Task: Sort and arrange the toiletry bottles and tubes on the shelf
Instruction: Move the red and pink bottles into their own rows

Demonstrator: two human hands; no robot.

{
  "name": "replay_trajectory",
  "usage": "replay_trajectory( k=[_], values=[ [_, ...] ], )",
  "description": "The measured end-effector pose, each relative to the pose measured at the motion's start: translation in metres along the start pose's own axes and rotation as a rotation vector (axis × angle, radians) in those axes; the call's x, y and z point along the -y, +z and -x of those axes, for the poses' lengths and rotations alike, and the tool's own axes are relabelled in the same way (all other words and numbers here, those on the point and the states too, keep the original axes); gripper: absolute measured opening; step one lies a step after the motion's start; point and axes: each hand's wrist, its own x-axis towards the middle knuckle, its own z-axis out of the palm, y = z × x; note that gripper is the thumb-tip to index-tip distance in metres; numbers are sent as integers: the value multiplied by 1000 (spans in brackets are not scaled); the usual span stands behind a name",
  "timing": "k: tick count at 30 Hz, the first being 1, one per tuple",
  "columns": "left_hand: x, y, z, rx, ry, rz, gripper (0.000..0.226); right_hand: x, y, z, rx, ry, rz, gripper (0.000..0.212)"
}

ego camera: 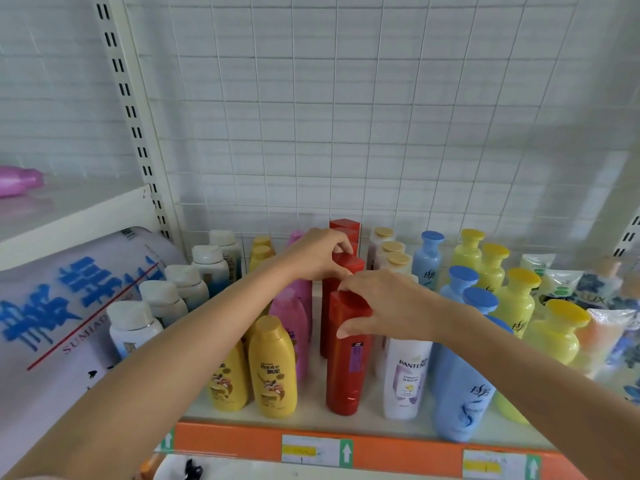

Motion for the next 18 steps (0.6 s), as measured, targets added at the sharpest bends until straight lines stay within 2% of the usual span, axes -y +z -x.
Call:
replay_trajectory(
  k=[6,13,18],
  values=[
    [3,-1,6,-17,6,8,46,1,0,0,-16,-1,-21,62],
    [6,-14,12,72,-4,41,43,1,2,-10,-29,44,-32,63],
    [12,-15,20,61,-15,86,47,5,1,-15,3,30,-19,63]
  ],
)
